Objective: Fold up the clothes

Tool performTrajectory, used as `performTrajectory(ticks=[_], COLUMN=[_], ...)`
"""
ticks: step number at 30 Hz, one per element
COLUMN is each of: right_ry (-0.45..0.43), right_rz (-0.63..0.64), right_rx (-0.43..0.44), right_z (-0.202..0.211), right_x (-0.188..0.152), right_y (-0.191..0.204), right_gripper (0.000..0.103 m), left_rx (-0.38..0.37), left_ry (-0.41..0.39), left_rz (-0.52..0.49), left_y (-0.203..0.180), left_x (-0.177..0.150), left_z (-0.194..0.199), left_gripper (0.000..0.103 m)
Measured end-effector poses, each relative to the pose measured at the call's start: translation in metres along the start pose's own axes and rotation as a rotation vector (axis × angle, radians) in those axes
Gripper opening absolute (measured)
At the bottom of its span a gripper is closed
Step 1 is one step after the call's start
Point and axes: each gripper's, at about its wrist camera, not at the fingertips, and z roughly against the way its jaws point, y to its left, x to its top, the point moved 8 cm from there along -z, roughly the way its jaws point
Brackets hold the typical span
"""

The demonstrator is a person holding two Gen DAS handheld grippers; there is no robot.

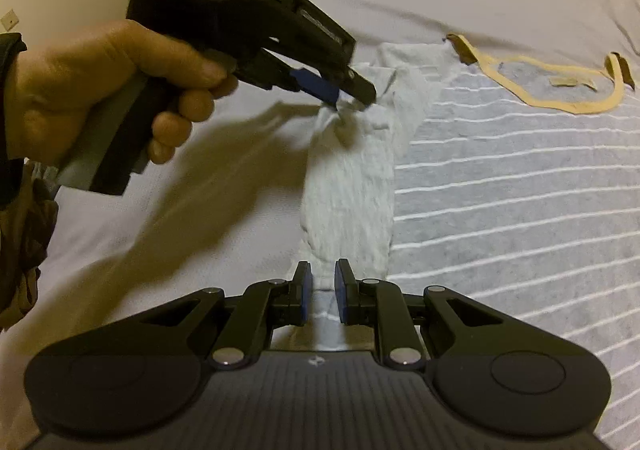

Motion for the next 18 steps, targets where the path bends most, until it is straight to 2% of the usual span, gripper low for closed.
performTrajectory(ticks=[2,5,8,11,15,18], right_ry=[-0.007,-0.037,-0.070,-0.087,-0.072,-0.003], right_rz=[-0.006,0.010,0.042,0.086,0.201,0.250], right_rx=[-0.007,-0.031,-0.061,-0.074,0.011,0.117], right_z=[0.007,0.017,0.020,0.015,-0.003,-0.027], right_x=[0.000,0.010,0.035,0.069,0.126,0.161], right_y=[-0.002,-0.008,-0.022,-0.041,-0.050,-0.043], right_gripper=[0.019,0.019,0.019,0.019,0.019,0.019], left_rx=[-0.022,-0.012,0.004,0.019,0.002,-0.003], left_ry=[-0.002,-0.018,-0.041,-0.055,-0.079,-0.084], left_rz=[-0.001,0.029,0.074,0.067,0.018,0.008], left_y=[0.000,0.007,0.012,0.004,-0.022,-0.036], left_x=[-0.005,-0.017,-0.035,-0.054,-0.078,-0.094], left_z=[0.014,0.034,0.047,0.049,0.041,0.034], left_gripper=[0.029,0.029,0.029,0.029,0.029,0.029])
